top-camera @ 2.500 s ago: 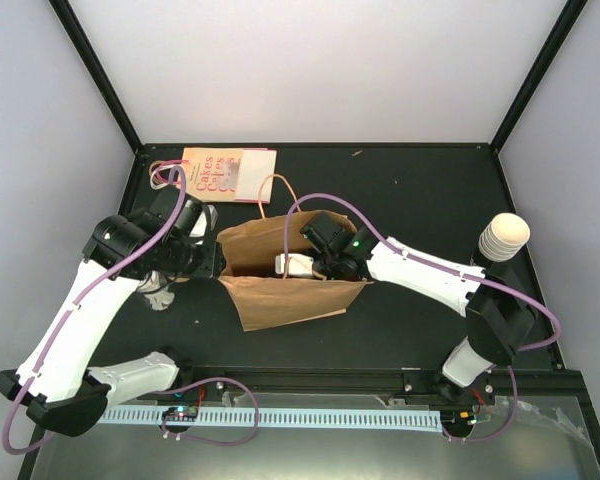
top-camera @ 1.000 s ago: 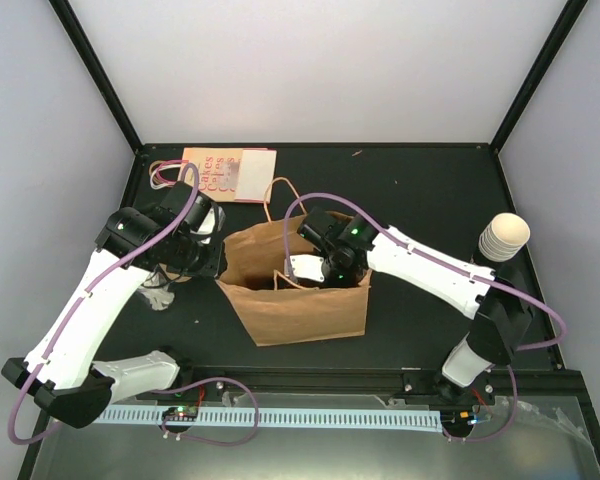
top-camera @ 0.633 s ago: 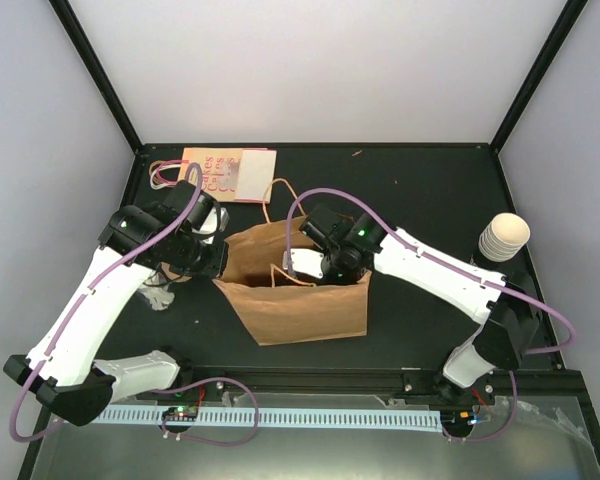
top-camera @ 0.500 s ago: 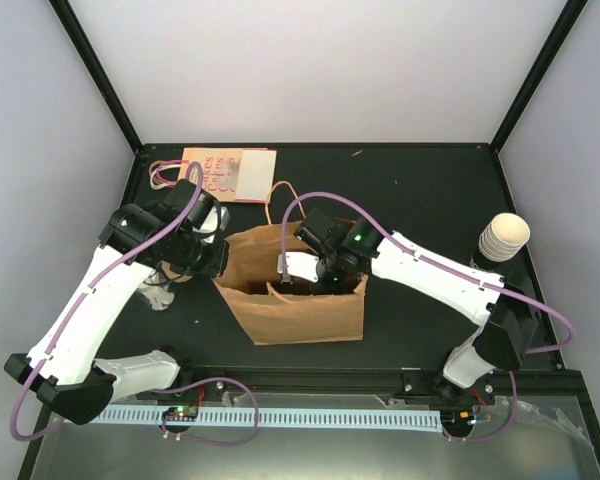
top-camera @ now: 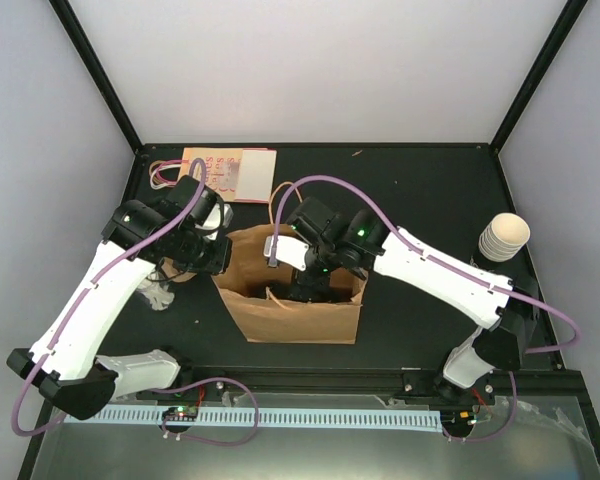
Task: Pack the takeout coffee
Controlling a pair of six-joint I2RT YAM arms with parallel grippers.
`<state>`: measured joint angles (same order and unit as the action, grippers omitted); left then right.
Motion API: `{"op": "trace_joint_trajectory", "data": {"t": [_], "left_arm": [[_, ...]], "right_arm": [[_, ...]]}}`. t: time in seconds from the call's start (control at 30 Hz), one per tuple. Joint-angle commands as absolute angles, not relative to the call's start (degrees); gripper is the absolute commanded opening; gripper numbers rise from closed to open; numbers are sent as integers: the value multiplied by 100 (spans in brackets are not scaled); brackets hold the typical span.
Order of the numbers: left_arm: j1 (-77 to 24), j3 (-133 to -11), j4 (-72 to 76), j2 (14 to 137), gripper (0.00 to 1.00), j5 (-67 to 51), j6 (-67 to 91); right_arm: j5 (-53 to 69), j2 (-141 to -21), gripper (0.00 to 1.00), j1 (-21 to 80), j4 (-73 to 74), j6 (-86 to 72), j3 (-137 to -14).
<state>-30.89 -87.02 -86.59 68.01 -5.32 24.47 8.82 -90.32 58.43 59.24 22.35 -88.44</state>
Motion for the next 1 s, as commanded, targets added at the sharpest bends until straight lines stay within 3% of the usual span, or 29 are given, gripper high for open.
{"op": "trace_joint_trajectory", "data": {"t": [0.0,0.57,0.8,0.97], "left_arm": [[-3135,-8983,-8699,6828,2,-528,2417],[-3141,-8883,-8597,6665,1,-457,2386],[-3144,-8813,-8522,6517,2,-482,2346],[-3146,-8729,-8326,6403,1,-628,2210]], "right_arm": [[1084,-8941,100,5841,5920,1791,-9259],[813,-8101,100,5842,5832,739,-10172],[-448,-7733,100,5827,5779,-518,-10537],[-568,-7305,100,5797,5771,-722,-10251]]}}
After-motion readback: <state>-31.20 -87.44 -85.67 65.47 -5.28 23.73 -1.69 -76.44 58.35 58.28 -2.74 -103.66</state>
